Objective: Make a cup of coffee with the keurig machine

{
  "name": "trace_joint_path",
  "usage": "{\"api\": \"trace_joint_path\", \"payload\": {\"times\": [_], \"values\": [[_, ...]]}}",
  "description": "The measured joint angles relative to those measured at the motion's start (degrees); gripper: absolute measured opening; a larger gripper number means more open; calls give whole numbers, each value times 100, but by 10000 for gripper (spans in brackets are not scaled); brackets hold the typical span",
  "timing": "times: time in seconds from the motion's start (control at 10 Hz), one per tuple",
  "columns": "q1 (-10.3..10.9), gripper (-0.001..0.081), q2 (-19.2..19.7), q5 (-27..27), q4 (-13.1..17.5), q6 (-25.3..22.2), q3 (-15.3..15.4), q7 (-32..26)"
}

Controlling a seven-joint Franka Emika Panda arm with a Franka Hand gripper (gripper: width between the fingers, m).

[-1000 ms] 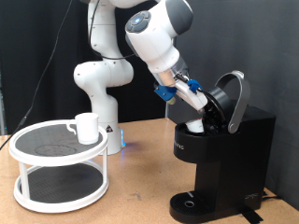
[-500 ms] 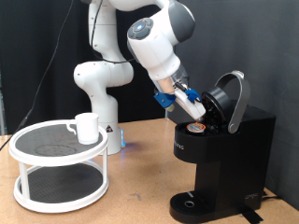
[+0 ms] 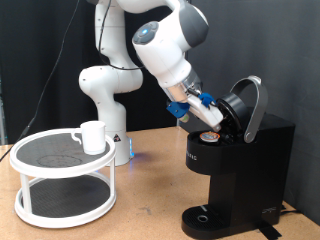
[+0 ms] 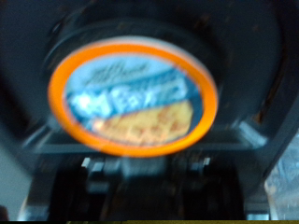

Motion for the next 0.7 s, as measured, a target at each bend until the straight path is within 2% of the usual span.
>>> {"api": "trace_joint_path", "payload": {"times": [0.3,0.5,0.7], "values": [[-110,734,-366,31,-68,25,-119,-158],[-207,734,-589,35,-178,278,-144,-157],[-203,734,-583,240,-160,180,-144,-275]]}}
